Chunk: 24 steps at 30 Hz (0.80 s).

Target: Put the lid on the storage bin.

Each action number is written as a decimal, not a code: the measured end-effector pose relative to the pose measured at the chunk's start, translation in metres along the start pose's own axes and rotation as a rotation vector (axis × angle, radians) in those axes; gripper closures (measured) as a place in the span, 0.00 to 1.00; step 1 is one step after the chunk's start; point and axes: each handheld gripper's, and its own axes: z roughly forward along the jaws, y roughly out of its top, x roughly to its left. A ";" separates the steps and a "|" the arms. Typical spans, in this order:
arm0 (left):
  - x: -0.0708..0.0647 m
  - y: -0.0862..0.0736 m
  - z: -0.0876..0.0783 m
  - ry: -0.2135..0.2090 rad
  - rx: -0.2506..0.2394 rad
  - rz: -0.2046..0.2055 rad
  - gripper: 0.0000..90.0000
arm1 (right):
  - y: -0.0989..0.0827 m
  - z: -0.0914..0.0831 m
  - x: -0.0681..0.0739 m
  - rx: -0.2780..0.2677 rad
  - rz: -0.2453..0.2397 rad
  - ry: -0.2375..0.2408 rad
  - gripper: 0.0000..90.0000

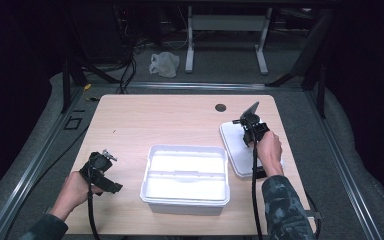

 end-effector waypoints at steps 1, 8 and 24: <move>0.000 0.000 0.000 0.001 0.002 -0.001 0.12 | -0.001 -0.001 -0.001 -0.001 0.004 -0.005 0.89; -0.001 0.001 0.001 0.006 0.004 0.004 0.12 | -0.005 -0.002 -0.012 -0.014 0.032 0.004 0.94; 0.000 -0.001 0.001 0.004 0.006 0.006 0.11 | -0.033 -0.070 -0.036 -0.097 -0.105 0.097 0.94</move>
